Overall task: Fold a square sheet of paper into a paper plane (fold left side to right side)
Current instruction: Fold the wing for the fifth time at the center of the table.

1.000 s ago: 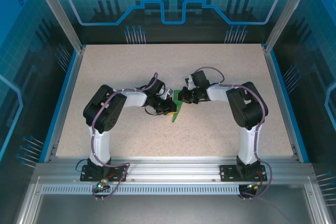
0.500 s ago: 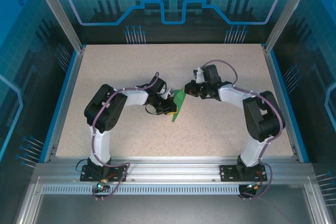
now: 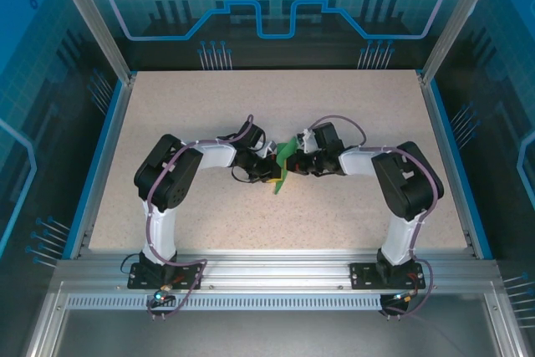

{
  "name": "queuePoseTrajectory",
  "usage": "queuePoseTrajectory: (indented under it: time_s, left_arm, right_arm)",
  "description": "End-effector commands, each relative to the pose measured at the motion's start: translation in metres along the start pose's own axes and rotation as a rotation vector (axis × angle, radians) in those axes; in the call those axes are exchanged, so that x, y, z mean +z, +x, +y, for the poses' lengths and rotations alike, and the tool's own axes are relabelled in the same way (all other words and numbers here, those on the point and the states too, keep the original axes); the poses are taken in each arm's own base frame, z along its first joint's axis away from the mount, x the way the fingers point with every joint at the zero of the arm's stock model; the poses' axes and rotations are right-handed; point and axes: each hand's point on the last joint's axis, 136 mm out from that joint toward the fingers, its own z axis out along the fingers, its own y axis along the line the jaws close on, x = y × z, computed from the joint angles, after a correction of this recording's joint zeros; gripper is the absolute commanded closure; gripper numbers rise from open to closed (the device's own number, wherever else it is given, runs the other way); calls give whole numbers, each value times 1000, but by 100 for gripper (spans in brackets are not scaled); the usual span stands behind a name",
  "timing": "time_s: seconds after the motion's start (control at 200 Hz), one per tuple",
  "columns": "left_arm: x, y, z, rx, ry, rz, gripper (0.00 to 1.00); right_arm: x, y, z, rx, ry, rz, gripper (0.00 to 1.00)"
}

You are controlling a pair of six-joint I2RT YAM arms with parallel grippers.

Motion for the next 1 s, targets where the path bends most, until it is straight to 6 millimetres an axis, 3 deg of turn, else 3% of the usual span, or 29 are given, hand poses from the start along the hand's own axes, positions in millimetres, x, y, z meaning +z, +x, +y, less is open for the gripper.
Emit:
queuePoseTrajectory:
  time_s: [0.0, 0.565, 0.995]
  left_arm:
    - [7, 14, 31, -45, -130, 33, 100]
    - [8, 15, 33, -45, -150, 39, 100]
    - [7, 16, 38, -50, -173, 41, 100]
  right_arm:
    - [10, -5, 7, -13, -22, 11, 98]
    - [25, 2, -16, 21, 77, 65, 99]
    - [25, -10, -42, 4, 184, 63, 99]
